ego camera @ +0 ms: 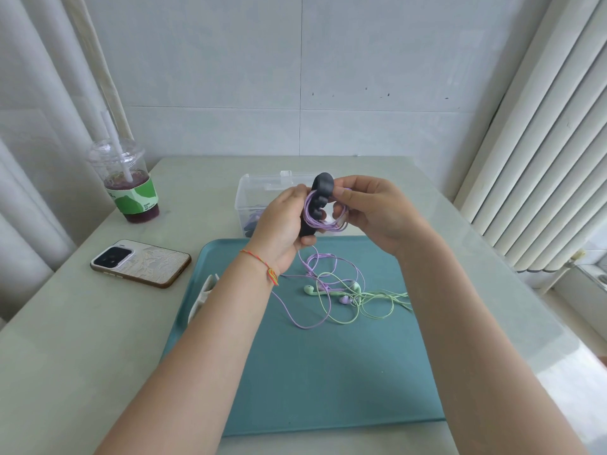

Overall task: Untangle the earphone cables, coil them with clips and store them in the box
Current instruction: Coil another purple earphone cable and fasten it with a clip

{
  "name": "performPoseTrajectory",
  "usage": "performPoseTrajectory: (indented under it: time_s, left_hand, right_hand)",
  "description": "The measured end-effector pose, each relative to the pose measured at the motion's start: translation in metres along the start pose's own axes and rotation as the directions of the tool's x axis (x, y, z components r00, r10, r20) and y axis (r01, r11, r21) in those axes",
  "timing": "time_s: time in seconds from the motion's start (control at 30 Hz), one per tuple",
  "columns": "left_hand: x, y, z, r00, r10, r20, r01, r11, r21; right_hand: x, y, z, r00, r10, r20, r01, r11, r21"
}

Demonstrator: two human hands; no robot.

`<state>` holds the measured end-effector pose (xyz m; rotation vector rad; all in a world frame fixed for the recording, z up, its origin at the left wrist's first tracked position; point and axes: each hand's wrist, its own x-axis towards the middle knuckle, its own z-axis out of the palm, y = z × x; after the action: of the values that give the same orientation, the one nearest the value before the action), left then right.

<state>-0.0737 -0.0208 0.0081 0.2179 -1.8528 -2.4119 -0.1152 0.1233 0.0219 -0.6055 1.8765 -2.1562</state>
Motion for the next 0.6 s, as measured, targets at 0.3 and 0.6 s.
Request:
performPoseTrajectory:
  time_s: [0.3, 0.6]
  left_hand:
    - [0.0, 0.0, 0.002, 0.999, -0.008, -0.036, 0.002, 0.989, -0.147]
    - [-0.002, -0.002, -0.008, 0.999, 0.001, 0.054, -0.017, 0.953, 0.302]
  right_hand:
    - [0.001, 0.003, 0.011, 1.0, 0.012, -0.013, -0.011, 1.0, 0.028]
    - [-0.002, 0.0, -0.005, 0.997, 0.026, -0.067, -0.047, 0.939, -0.339]
